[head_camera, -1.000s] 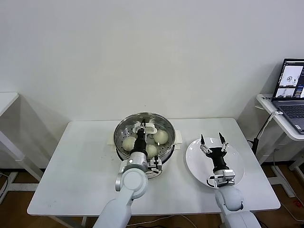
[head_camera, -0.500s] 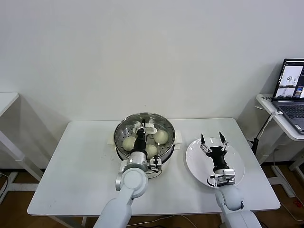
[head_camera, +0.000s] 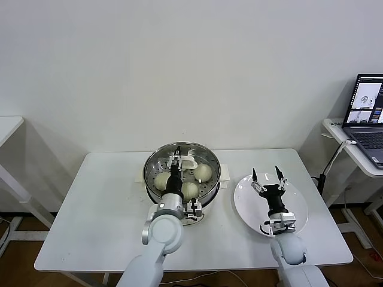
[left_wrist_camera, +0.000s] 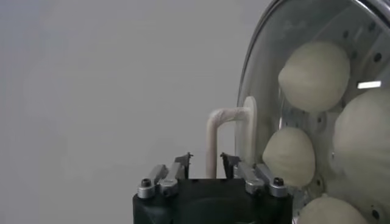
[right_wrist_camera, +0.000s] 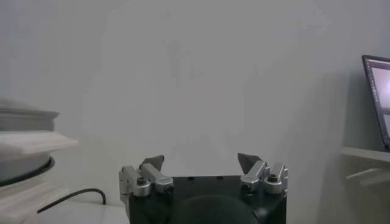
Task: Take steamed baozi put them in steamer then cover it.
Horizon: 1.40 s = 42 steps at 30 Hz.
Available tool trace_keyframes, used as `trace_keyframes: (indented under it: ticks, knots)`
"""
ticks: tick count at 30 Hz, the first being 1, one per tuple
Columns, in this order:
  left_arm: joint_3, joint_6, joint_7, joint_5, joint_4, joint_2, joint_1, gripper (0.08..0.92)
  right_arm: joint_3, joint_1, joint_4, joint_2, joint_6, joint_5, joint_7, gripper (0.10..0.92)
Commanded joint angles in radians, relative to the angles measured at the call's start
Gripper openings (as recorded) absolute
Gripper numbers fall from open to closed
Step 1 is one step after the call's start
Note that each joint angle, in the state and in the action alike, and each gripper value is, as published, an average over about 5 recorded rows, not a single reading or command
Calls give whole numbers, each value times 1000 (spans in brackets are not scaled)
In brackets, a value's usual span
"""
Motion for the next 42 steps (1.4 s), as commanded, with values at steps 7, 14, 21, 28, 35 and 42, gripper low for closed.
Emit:
trace_keyframes:
  ticks: [7, 14, 21, 28, 35, 42]
  knots:
    - [-4, 12, 26, -113, -285, 123, 131, 785, -12, -12, 36, -7, -55, 15, 51, 823]
    - [-161, -11, -82, -434, -452, 209, 242, 822, -17, -45, 104, -13, -142, 106, 82, 823]
    - [-455, -268, -332, -1186, -368, 247, 338, 823, -8, -96, 158, -25, -176, 170, 82, 823]
    - [-663, -487, -257, -1676, -129, 252, 366, 823, 3, -154, 183, -25, -170, 179, 71, 823]
    - [-700, -549, -169, -1740, -52, 243, 400, 823, 9, -189, 191, -10, -155, 183, 45, 823]
    - [-670, -572, -152, -1711, -32, 235, 405, 823, 12, -196, 183, 3, -151, 183, 39, 823]
